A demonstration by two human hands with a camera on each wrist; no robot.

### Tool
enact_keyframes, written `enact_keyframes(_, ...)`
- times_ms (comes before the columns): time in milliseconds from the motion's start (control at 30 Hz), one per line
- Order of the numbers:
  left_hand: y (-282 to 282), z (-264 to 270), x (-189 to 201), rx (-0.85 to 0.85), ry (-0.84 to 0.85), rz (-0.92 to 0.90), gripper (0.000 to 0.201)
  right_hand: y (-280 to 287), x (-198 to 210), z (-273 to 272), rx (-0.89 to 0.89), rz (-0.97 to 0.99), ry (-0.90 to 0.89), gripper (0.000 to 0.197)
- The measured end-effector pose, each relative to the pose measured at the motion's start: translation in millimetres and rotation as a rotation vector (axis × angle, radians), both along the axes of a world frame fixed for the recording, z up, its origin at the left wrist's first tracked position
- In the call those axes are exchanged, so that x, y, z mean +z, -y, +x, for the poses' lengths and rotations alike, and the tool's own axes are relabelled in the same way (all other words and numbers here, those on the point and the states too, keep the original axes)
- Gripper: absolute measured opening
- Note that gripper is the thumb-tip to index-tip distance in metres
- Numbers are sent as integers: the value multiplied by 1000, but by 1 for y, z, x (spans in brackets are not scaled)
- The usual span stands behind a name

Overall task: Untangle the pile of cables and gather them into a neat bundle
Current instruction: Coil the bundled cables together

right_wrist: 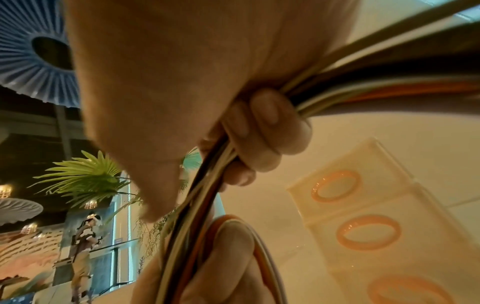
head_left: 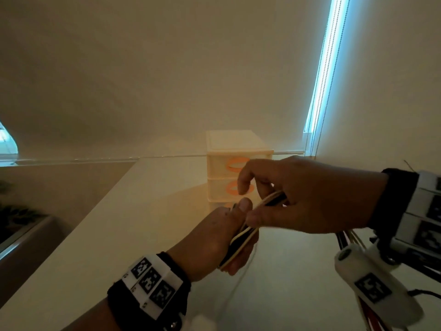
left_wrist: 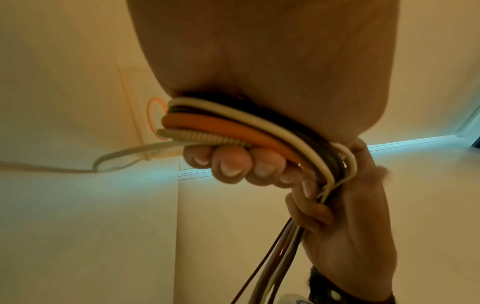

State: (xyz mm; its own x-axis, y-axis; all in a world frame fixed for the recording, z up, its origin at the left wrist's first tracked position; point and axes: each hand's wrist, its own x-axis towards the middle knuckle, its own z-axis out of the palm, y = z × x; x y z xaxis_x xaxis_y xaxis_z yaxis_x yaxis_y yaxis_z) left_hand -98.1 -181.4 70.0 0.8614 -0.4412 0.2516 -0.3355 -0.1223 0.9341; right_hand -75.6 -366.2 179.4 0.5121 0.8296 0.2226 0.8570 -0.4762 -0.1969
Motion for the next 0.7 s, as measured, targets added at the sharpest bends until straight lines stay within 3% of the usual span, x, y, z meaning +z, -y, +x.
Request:
enact_keyframes(67, -2, -1, 1, 27, 35, 39, 73, 1, 2, 1, -14, -110, -24, 57)
enact_keyframes(200, -5, 0, 4, 38, 22, 9, 74, -1, 5, 7, -17, -224, -28, 57)
enact_keyframes(333, -10, 7, 2, -58, -65, -101, 85, -5, 2, 13, -9, -151, -38, 47)
enact_keyframes(567, -8, 5, 3, -205, -158, -203, 74, -9, 1, 22, -34, -64, -62, 41)
enact_keyframes(700, -9, 8, 8, -21, -196, -143, 77, -2, -1, 12, -43, 4, 38, 28)
